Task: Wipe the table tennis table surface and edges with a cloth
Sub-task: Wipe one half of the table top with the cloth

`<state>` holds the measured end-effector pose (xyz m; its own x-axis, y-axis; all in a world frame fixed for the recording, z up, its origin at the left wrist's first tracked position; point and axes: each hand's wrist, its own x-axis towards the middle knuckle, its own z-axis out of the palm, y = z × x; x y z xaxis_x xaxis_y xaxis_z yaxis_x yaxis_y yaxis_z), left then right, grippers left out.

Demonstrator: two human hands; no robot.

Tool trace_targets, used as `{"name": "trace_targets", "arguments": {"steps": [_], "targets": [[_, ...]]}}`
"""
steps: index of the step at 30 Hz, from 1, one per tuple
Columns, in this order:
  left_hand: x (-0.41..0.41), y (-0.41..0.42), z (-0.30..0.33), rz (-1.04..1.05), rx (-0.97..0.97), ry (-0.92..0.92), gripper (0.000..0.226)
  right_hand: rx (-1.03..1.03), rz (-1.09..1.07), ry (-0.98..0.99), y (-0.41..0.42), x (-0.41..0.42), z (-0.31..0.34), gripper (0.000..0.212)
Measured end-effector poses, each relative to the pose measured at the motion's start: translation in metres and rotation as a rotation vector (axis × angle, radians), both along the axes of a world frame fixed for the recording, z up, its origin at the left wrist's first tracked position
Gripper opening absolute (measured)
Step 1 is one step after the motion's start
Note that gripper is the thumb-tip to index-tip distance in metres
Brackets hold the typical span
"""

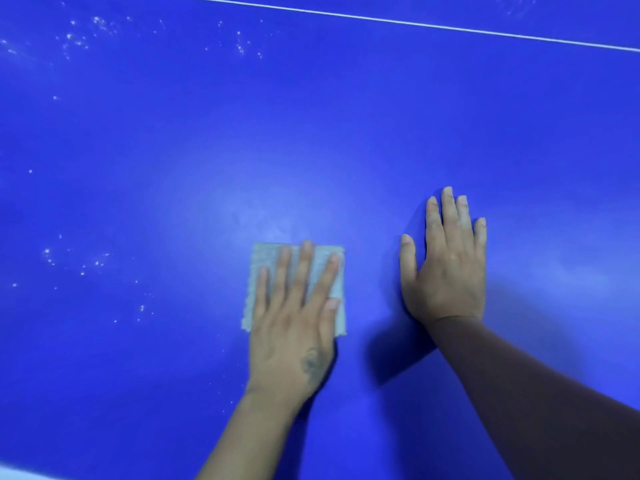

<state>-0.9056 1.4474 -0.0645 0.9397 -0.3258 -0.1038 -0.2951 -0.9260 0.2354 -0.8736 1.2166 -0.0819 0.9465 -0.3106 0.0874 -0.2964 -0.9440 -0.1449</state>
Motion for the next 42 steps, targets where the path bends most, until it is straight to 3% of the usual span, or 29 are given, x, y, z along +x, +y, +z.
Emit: {"name": "trace_targets", "arguments": {"steps": [5, 10, 16, 20, 24, 28, 33, 38, 42], "targets": [[0.062, 0.031, -0.003, 0.189, 0.030, -0.015, 0.058, -0.017, 0.005, 0.004, 0.000, 0.000, 0.001, 0.068], [0.127, -0.018, -0.010, 0.310, -0.019, -0.042, 0.061, -0.038, 0.006, 0.010, 0.000, 0.000, -0.001, 0.068], [0.082, -0.072, -0.011, 0.016, -0.069, -0.098, 0.058, -0.030, 0.010, 0.008, 0.000, 0.001, -0.002, 0.069], [0.024, -0.052, -0.008, -0.099, -0.062, -0.057, 0.058, -0.040, 0.006, 0.000, 0.001, 0.001, -0.004, 0.069], [-0.001, 0.008, -0.004, -0.003, -0.004, -0.019, 0.060, -0.053, 0.010, -0.001, 0.001, 0.001, -0.005, 0.069], [0.028, 0.052, -0.003, 0.147, 0.051, -0.022, 0.060, -0.028, 0.007, -0.017, 0.002, 0.001, -0.004, 0.069], [0.089, 0.016, -0.012, 0.281, 0.001, -0.081, 0.060, -0.005, 0.020, -0.031, 0.003, -0.003, -0.003, 0.069], [0.063, -0.043, -0.013, 0.067, -0.031, -0.124, 0.059, 0.085, 0.035, -0.094, 0.003, -0.005, -0.001, 0.070], [-0.013, -0.027, -0.011, -0.085, -0.048, -0.122, 0.057, 0.160, 0.043, -0.136, 0.002, -0.014, 0.003, 0.069]]}}
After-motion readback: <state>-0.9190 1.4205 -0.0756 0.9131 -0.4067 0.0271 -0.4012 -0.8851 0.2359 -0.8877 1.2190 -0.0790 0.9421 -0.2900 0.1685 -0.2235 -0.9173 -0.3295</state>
